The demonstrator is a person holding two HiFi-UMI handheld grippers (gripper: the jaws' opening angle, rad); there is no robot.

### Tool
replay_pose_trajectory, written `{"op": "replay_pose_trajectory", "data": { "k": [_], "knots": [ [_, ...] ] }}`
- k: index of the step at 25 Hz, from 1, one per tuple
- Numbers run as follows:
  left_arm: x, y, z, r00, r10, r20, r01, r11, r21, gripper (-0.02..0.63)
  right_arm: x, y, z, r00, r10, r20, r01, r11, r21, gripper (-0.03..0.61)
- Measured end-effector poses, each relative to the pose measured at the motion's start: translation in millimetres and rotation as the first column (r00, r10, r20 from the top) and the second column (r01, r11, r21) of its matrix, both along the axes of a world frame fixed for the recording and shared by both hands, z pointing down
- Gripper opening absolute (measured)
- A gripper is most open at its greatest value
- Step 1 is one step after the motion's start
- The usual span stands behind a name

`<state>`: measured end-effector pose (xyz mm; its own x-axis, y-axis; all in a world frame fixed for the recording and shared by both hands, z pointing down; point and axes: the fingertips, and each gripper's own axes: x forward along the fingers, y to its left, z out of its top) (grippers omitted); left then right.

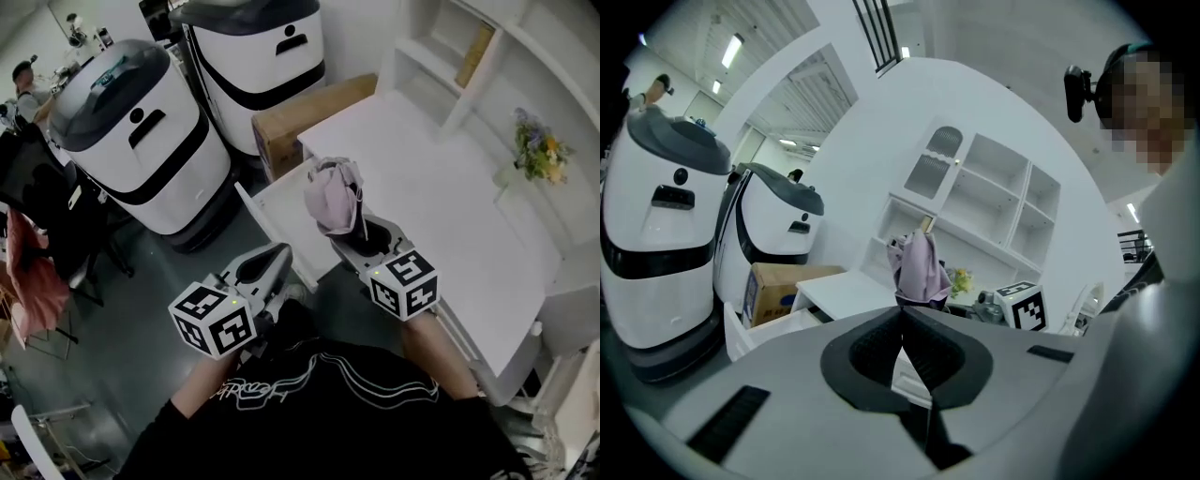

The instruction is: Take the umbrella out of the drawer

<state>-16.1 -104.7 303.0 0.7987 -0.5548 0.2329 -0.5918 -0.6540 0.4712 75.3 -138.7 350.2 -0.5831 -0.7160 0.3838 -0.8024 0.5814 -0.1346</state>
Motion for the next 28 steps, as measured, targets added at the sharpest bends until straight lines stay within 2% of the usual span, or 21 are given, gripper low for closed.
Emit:
{"op": "replay_pose_trajectory", "data": {
  "k": [6,12,19,28],
  "knots": [
    [8.0,29.4,-38.3,1.000,0.028,-0.008,-0.027,0.997,0.072,0.020,4.7,50.7,-59.7,0.997,-0.016,0.076,0.008,0.995,0.101,0.222],
    [13.0,34.0,-63.2,0.998,0.060,-0.008,-0.059,0.987,0.150,0.020,5.5,67.3,-92.7,0.993,-0.027,0.116,0.005,0.983,0.182,0.222],
    [23.5,17.5,-80.3,0.996,0.085,-0.010,-0.082,0.980,0.180,0.020,14.1,57.8,-111.9,0.985,-0.028,0.168,-0.006,0.980,0.199,0.222],
    [28.2,15.5,-90.6,0.995,0.097,0.024,-0.100,0.973,0.210,0.020,18.2,57.7,-118.5,0.981,-0.028,0.193,-0.016,0.975,0.221,0.222]
  ]
}}
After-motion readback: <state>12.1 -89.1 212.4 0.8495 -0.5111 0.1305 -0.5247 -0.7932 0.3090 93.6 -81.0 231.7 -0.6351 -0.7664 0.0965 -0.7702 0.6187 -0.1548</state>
